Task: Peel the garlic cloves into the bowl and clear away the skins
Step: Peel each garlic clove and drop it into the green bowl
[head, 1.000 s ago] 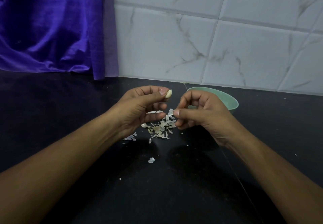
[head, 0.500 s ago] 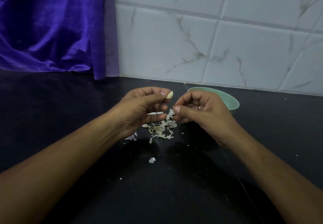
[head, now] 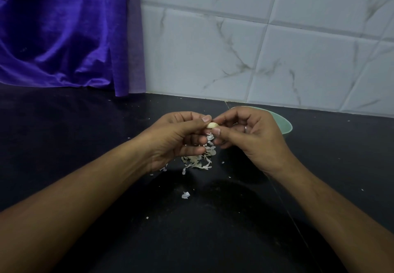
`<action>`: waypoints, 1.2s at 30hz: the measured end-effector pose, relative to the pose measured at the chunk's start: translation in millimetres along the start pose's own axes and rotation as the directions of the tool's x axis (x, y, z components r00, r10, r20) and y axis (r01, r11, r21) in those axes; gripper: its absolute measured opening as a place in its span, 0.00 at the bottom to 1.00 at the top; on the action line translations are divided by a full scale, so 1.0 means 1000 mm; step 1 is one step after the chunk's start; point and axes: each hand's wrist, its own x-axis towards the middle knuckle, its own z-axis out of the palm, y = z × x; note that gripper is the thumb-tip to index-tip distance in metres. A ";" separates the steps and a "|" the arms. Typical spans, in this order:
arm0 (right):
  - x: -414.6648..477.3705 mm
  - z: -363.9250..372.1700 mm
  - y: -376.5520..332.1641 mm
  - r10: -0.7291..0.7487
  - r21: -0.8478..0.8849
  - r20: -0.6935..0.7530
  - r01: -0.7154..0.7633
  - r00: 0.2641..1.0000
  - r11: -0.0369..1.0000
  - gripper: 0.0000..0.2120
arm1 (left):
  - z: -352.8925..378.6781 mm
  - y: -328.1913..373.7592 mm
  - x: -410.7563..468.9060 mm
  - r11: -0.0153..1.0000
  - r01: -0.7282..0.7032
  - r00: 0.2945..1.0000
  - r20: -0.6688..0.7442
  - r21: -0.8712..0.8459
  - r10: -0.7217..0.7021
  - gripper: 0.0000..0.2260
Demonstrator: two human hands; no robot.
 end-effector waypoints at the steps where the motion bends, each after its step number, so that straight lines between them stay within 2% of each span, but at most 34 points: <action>1: 0.000 0.000 0.000 -0.001 0.001 0.000 0.001 1.000 1.000 0.06 | 0.000 0.000 0.000 1.000 -0.012 1.000 -0.006 0.017 0.012 0.09; 5: -0.001 0.002 -0.002 0.013 0.038 -0.007 -0.013 1.000 0.999 0.05 | 0.000 -0.002 -0.001 0.985 -0.120 0.991 -0.049 0.126 0.127 0.07; 8: 0.000 0.001 -0.003 0.038 0.063 -0.039 -0.035 0.999 0.997 0.06 | 0.000 -0.004 -0.002 0.930 -0.235 0.962 -0.067 0.282 0.263 0.07; 10: 0.000 0.000 -0.003 0.056 0.082 -0.060 -0.051 0.997 0.995 0.06 | -0.001 -0.004 -0.002 0.853 -0.312 0.932 -0.041 0.420 0.361 0.06; 13: 0.001 -0.002 -0.003 0.078 0.098 -0.051 -0.073 0.996 0.992 0.05 | -0.003 -0.003 -0.004 0.675 -0.386 0.875 0.017 0.629 0.484 0.05; 17: 0.001 0.000 -0.001 0.096 0.094 -0.040 -0.091 0.995 0.991 0.05 | -0.006 -0.002 -0.004 0.602 -0.365 0.859 0.009 0.710 0.511 0.04; 27: 0.000 0.002 -0.002 0.163 0.142 -0.011 -0.159 0.987 0.977 0.07 | -0.013 -0.006 0.002 0.580 -0.365 0.867 0.040 0.728 0.497 0.04; 36: -0.002 0.003 -0.008 0.223 0.234 0.024 -0.222 0.975 0.947 0.06 | -0.009 -0.011 0.003 0.661 -0.378 0.881 0.032 0.648 0.472 0.07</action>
